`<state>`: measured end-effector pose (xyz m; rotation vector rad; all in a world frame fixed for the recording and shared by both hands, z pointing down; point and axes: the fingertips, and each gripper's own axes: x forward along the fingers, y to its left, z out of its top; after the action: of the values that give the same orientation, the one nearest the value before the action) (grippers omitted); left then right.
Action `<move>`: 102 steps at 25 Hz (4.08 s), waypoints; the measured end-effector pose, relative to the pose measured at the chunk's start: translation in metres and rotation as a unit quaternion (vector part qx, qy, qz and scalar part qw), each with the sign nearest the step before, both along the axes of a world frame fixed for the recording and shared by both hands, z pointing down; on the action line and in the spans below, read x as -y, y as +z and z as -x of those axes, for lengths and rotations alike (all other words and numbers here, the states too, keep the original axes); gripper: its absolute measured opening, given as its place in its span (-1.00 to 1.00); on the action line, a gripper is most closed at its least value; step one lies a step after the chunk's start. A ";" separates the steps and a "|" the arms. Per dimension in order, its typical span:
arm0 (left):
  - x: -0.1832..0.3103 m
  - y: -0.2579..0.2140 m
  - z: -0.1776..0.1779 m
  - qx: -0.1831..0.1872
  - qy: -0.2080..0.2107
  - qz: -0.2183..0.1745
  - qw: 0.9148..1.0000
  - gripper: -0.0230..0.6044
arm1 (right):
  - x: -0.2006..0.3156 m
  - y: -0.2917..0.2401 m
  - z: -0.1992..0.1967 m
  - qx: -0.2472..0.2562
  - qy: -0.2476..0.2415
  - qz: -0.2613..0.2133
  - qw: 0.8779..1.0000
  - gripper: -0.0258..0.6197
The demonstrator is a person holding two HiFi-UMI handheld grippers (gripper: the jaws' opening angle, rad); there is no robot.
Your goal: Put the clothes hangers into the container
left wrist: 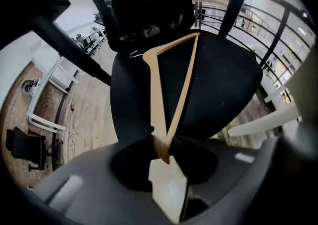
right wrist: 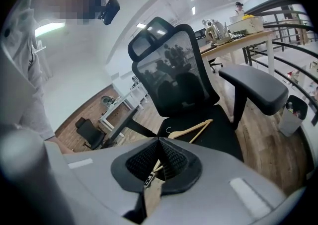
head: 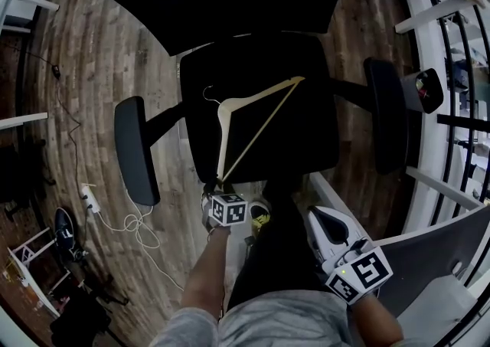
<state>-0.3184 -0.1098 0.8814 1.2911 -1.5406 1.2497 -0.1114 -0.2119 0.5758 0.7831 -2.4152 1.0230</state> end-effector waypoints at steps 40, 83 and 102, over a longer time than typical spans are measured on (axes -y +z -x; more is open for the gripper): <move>0.057 0.012 -0.064 -0.229 -0.157 -0.028 0.960 -0.54 | 0.010 0.022 0.000 0.003 0.000 0.018 1.000 -0.92; 0.184 0.008 -0.005 -0.168 -0.128 -0.101 0.972 0.04 | 0.019 0.028 -0.019 -0.021 0.002 0.036 0.999 -0.92; 0.150 -0.057 0.017 0.369 0.231 -0.090 0.896 -0.11 | 0.028 0.033 -0.029 -0.014 0.019 0.025 0.999 -0.92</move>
<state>-0.3356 -0.2599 0.8246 1.4367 -1.9598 2.1233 -0.0828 -0.2397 0.6084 0.8229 -2.3500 1.0761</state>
